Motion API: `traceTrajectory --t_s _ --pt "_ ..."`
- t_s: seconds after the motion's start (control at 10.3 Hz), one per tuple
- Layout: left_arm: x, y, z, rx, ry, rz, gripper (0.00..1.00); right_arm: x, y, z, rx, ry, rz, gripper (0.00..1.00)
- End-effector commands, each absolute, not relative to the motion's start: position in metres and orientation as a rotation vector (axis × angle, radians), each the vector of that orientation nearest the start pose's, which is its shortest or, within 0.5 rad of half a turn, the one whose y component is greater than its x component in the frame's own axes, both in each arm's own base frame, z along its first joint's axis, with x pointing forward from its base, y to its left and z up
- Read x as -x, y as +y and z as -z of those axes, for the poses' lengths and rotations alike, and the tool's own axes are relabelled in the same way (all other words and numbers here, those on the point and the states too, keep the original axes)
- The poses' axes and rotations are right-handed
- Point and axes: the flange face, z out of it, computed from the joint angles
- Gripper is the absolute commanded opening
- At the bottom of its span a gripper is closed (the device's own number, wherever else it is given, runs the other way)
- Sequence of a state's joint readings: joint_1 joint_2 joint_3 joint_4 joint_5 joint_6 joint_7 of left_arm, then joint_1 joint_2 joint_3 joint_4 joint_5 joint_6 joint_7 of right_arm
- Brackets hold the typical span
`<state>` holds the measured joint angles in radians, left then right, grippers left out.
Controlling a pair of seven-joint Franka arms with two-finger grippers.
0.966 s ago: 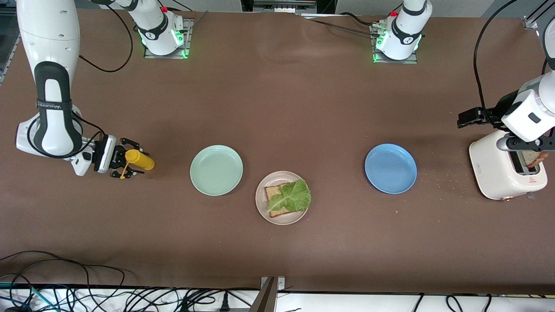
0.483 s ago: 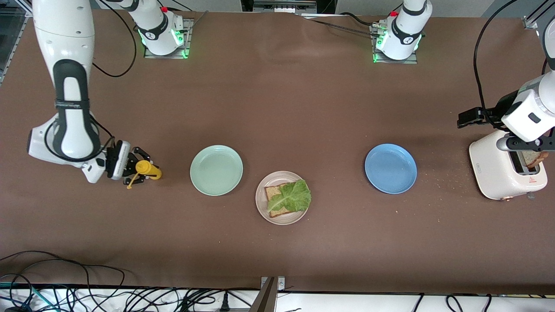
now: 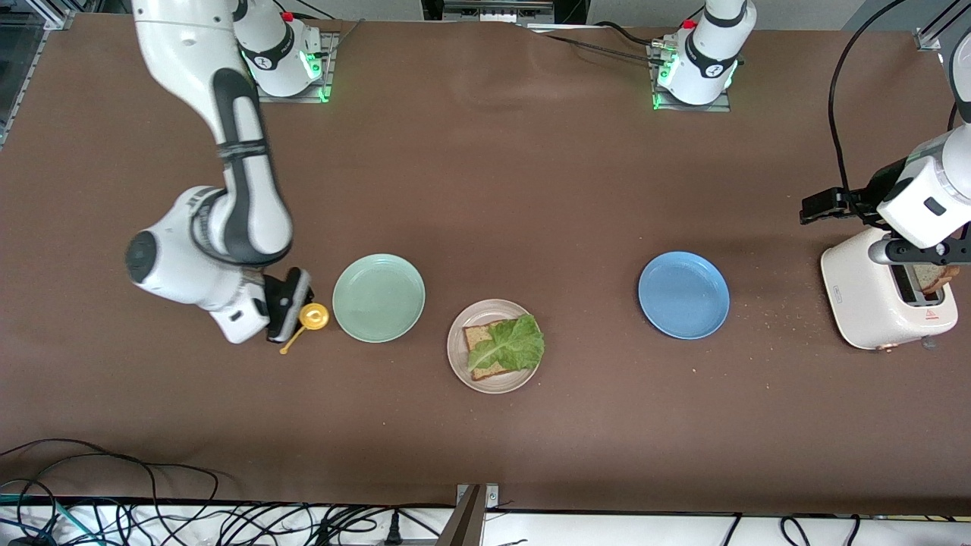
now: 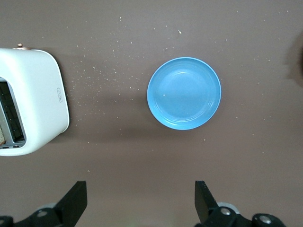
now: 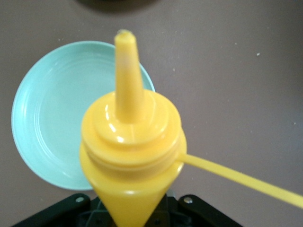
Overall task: Make sandwich on beige plate with both arms
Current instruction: 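Carry the yellow bottle with the right gripper over the lettuce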
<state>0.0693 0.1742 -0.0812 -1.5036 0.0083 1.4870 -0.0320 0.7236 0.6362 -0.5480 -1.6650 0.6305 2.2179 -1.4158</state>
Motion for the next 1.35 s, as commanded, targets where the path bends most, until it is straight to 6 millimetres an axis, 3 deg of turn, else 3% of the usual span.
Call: traceTrajectory --t_s 0.0,0.19,0.39,0.68,0.87,1.26 --pt "-0.592 -0.002 -0.554 3.129 -0.002 -0.286 1.00 -0.649 0.258 -0.294 2.598 -1.847 0.097 0.00" --pt "-0.592 -0.002 -0.554 3.127 -0.002 -0.285 1.00 -0.636 0.315 -0.282 2.726 -1.917 0.029 0.00" --pt "-0.592 -0.002 -0.554 3.129 -0.002 -0.286 1.00 -0.624 0.360 -0.263 2.817 -2.000 -0.061 0.00" --pt "-0.592 -0.002 -0.552 3.127 -0.002 -0.290 1.00 -0.617 0.419 -0.265 3.035 -2.095 -0.202 0.00" --pt "-0.592 -0.002 -0.552 3.127 -0.002 -0.290 1.00 -0.610 0.438 -0.257 3.150 -2.103 -0.157 0.00" --pt "-0.592 -0.002 -0.552 3.127 -0.002 -0.290 1.00 -0.613 0.461 -0.222 3.277 -2.237 -0.020 0.00"
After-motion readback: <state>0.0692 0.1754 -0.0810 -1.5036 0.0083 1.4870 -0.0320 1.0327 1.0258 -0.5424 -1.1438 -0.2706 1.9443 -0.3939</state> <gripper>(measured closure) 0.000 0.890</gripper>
